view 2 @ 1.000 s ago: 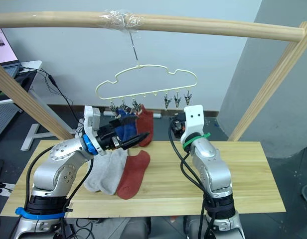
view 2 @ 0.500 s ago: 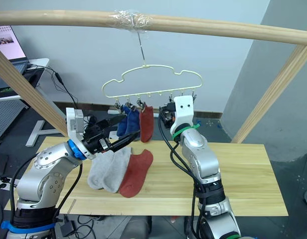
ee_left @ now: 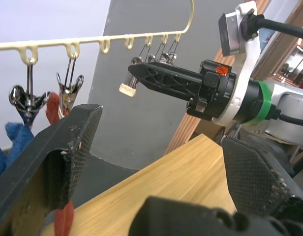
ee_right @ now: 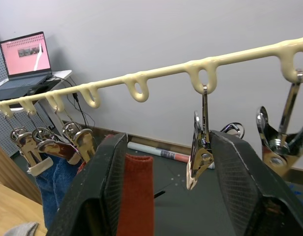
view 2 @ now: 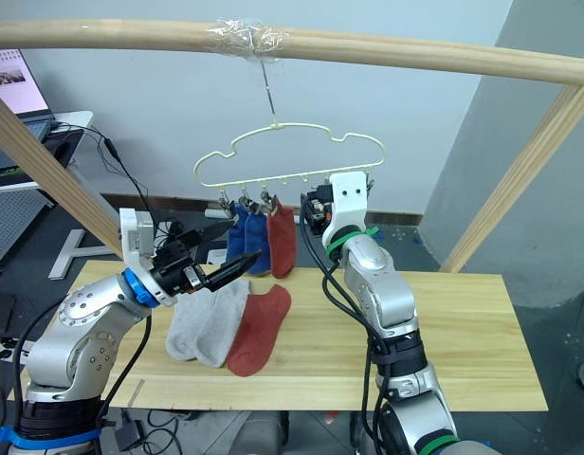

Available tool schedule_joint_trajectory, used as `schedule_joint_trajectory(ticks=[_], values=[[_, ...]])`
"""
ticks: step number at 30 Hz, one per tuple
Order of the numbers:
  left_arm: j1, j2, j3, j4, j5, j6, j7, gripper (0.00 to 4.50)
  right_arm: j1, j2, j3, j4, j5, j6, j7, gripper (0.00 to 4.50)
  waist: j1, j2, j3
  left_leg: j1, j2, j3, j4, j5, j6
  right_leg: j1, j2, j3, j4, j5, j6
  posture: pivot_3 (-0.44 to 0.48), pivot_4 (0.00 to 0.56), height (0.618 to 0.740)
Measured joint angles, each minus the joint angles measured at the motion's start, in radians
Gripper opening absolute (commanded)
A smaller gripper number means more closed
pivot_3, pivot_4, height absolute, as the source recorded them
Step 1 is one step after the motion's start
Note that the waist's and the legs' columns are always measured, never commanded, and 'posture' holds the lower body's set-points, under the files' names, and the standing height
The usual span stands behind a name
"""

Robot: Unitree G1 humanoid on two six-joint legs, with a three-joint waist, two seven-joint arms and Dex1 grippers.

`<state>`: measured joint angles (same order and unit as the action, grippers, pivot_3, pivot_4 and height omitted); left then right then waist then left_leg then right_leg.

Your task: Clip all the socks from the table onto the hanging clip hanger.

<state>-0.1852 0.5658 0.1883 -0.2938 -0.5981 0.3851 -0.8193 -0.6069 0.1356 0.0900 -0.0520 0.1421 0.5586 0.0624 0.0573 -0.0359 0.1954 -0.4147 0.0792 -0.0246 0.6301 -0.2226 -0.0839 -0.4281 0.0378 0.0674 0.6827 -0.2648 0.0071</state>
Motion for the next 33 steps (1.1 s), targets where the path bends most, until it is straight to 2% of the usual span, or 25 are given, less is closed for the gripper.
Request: schedule_joint_trajectory(ticks=[6,11,18,27,33], values=[[0.004,0.010,0.014,0.004,-0.008,-0.003,-0.022,4.50,0.005,0.000,0.004,-0.016,0.018,0.020,-0.003,2.72,0.000,0.000,0.000,0.000,0.000,0.000,0.000,0.000,0.000,0.000,0.000,0.000,0.000,0.000,0.000,0.250,0.177,0.740],[0.006,0.011,0.015,0.017,-0.008,-0.006,-0.025,4.50,0.078,0.006,0.036,-0.114,0.027,0.030,0.002,2.72,0.000,0.000,0.000,0.000,0.000,0.000,0.000,0.000,0.000,0.000,0.000,0.000,-0.001,-0.001,0.001,0.250,0.177,0.740],[0.024,0.001,0.013,0.008,-0.009,-0.018,-0.016,4.50,0.129,0.007,0.060,-0.150,0.029,0.062,0.006,2.72,0.000,0.001,0.000,0.000,0.000,0.000,0.000,0.000,0.000,0.000,0.000,0.000,0.000,-0.002,0.003,0.256,0.178,0.740],[0.024,-0.002,0.012,-0.023,-0.011,-0.012,0.006,4.50,0.050,0.005,-0.031,-0.055,0.037,0.045,-0.042,2.72,0.000,0.001,0.000,0.000,0.000,0.000,0.000,0.000,0.000,0.000,0.000,0.000,0.000,-0.002,0.003,0.258,0.178,0.740],[0.024,-0.002,0.011,-0.025,-0.011,-0.001,0.021,4.50,0.025,0.002,-0.038,-0.007,0.038,0.026,-0.044,2.72,0.000,0.001,0.001,0.000,0.000,0.000,0.000,0.000,0.000,0.000,0.000,0.000,-0.001,-0.002,0.003,0.264,0.177,0.740]])
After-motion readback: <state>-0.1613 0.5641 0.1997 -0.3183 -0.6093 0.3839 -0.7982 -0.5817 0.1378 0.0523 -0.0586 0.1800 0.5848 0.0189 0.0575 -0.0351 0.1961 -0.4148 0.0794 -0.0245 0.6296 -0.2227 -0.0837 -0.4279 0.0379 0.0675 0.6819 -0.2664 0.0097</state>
